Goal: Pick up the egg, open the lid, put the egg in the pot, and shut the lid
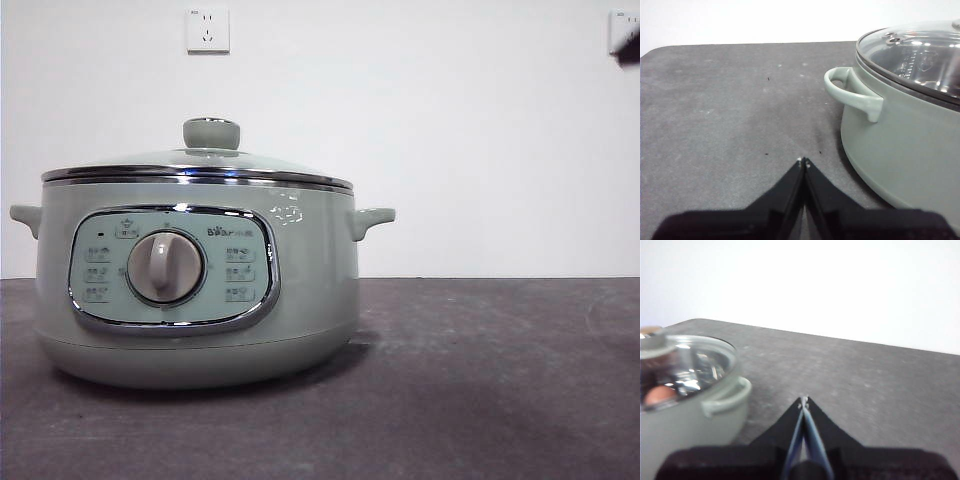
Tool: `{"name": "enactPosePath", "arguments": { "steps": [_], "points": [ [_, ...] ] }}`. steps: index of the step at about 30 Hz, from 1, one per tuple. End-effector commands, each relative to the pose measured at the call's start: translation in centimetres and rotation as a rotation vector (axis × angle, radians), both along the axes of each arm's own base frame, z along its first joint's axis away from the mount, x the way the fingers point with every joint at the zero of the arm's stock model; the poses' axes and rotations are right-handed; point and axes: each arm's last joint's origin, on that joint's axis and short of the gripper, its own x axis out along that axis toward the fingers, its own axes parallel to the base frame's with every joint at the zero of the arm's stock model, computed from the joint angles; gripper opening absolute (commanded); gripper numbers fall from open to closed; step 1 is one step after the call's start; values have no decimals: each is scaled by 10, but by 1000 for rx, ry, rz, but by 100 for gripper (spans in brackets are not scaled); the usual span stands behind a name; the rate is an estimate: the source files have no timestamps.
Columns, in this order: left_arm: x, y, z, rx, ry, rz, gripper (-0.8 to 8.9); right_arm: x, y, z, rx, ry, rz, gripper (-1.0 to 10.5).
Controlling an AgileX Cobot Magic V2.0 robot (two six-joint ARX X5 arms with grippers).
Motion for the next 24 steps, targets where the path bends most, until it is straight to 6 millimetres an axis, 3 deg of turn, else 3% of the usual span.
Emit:
{"name": "enactPosePath", "arguments": {
  "steps": [1, 9, 24],
  "points": [
    [1, 0, -4, -2, 10, -3, -3, -2, -6, -20, 18, 19, -37, 1],
    [1, 0, -4, -2, 10, -3, -3, -7, -14, -56, 32, 34, -113, 1],
    [1, 0, -4, -2, 10, -3, -3, -13, -23, -81, 63, 227, -202, 1]
  ]
}}
